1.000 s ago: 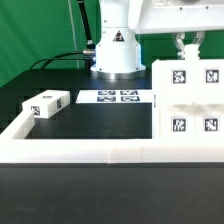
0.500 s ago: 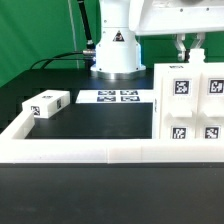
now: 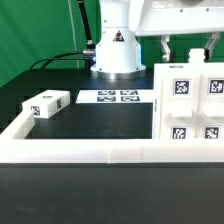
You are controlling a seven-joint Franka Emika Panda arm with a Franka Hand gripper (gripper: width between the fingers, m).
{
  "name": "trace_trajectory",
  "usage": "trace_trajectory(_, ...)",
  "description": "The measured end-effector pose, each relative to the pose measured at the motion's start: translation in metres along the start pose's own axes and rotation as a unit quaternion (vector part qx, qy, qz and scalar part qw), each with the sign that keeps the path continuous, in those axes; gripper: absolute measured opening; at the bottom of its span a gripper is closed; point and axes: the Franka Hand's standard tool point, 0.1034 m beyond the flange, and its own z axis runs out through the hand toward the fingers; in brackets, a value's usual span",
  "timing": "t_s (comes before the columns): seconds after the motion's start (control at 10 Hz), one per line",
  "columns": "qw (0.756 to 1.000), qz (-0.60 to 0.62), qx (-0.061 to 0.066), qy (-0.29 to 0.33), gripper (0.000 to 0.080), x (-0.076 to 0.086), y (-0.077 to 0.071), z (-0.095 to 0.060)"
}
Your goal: Assemble cabinet
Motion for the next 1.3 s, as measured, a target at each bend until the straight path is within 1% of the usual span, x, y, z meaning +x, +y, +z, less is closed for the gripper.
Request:
trace_trajectory(0.1,1.000,0.003,-0.001,-0.001,0.0702,-0.002,0.002,0.000)
trace_trajectory(0.2,1.000,0.027,-0.006,-0.008,0.0702,-0.016,0.014,0.001)
trace_trajectory(0.3,0.999,0.046,-0.010,-0.017,0.0779,-0.033,0.028,0.002)
trace_trajectory(0.4,0.998,0.058,-0.011,-0.024,0.0793,-0.045,0.039,0.004)
trace_trajectory(0.5,0.997,0.065,-0.012,-0.030,0.0793,-0.055,0.055,0.008)
trace_trajectory(0.6,0.997,0.065,-0.015,-0.036,0.0798,-0.068,0.079,0.013)
trace_trajectory(0.7,0.998,0.055,-0.016,-0.040,0.0798,-0.078,0.101,0.017)
trace_trajectory(0.8,0.997,0.059,-0.016,-0.041,0.0797,-0.080,0.109,0.017)
trace_trajectory(0.9,0.998,0.054,-0.015,-0.041,0.0797,-0.079,0.103,0.017)
trace_trajectory(1.3,0.998,0.053,-0.015,-0.041,0.0797,-0.079,0.103,0.018)
